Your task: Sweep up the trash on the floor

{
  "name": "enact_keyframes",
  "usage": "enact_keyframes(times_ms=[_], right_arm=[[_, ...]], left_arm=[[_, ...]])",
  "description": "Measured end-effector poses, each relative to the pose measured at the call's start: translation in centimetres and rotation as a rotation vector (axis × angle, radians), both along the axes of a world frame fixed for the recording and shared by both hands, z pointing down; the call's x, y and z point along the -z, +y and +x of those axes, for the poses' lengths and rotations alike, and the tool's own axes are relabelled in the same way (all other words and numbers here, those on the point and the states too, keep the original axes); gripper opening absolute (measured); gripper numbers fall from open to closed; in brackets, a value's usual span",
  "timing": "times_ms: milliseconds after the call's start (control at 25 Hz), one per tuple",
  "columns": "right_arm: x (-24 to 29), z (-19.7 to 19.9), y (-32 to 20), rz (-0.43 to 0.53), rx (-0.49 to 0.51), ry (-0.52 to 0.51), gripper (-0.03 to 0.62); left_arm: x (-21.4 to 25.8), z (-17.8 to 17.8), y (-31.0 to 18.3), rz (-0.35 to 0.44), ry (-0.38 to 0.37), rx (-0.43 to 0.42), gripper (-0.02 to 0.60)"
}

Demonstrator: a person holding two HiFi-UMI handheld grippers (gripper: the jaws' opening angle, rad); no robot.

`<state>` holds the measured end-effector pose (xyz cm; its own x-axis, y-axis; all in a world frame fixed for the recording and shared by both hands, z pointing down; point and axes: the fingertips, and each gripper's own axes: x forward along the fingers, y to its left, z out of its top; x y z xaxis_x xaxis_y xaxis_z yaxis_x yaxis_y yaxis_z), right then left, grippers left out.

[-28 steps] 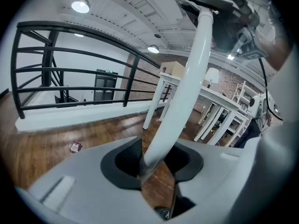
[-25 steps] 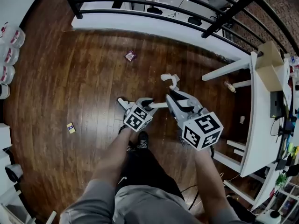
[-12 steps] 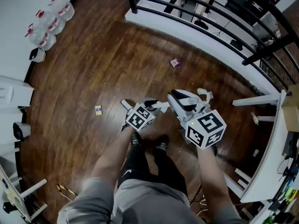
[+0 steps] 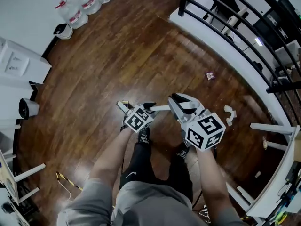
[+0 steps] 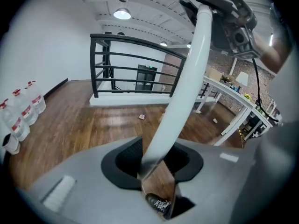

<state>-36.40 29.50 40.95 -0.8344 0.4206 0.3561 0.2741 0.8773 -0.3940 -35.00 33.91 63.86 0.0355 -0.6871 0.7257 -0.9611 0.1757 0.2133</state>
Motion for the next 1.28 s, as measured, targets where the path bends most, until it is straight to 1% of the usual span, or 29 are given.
enact_keyframes(times_ms=[120,320,440,560,720,840,1080,1280], right_arm=[[-1.6,-3.5,4.9,-0.014,0.016,0.009,0.057],[-5.0,-7.9,10.6,-0.037,0.005,0.027,0.057],[-6.6,-9.4,12.7,-0.042,-0.003,0.06,0.057],[-7.5,-9.9,12.5,-0.032,-0.038,0.099,0.057],[-7.3,-9.4,11.1,0.024,-0.114,0.118,0.055],[-7.0,-8.4,7.9,0.044,-0.182,0.113,0.055],[-6.3,-4.2,0.2,0.058,-0.336,0.122,0.055],[-5.4,0.7,-7.4,0.084,-0.455,0.126,0.055]], left_arm=[[-1.6,-3.1,5.1,-0.022,0.025,0.029,0.123],[-5.0,-6.9,11.1,-0.046,0.054,0.026,0.123],[-6.6,-8.3,13.2,-0.052,0.064,0.014,0.123],[-7.3,-9.3,13.0,-0.045,0.057,-0.023,0.125],[-7.3,-8.8,11.0,-0.019,0.086,-0.106,0.13],[-7.1,-7.9,7.5,0.006,0.089,-0.155,0.13],[-6.5,-3.8,-0.5,0.028,0.109,-0.287,0.132],[-5.7,1.0,-8.6,0.05,0.124,-0.416,0.132]])
